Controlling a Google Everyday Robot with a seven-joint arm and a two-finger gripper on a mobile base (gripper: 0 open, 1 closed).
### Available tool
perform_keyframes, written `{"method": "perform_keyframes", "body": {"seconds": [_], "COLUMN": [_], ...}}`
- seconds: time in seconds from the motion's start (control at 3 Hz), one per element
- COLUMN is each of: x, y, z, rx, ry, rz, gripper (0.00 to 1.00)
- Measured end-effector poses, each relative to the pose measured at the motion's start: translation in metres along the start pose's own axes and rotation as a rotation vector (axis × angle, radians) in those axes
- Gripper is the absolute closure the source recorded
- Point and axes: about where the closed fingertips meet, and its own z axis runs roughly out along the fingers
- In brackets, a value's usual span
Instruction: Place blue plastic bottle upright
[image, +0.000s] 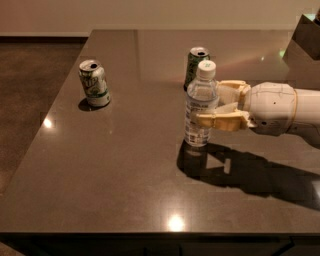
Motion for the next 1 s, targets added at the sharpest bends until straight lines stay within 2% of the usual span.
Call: {"method": "perform_keyframes", "body": {"seconds": [0.33,0.67,1.0], "x": [-0.005,-0.012,-0.021], "y": [0.006,0.010,0.010], "z": [-0.003,-0.007,-0.011], "rx": [-0.017,-0.031,-0.043], "ry": [0.015,0.009,0.000], "rz": [0.019,0.054,0.087], "gripper": [1.00,0.82,0.59]}}
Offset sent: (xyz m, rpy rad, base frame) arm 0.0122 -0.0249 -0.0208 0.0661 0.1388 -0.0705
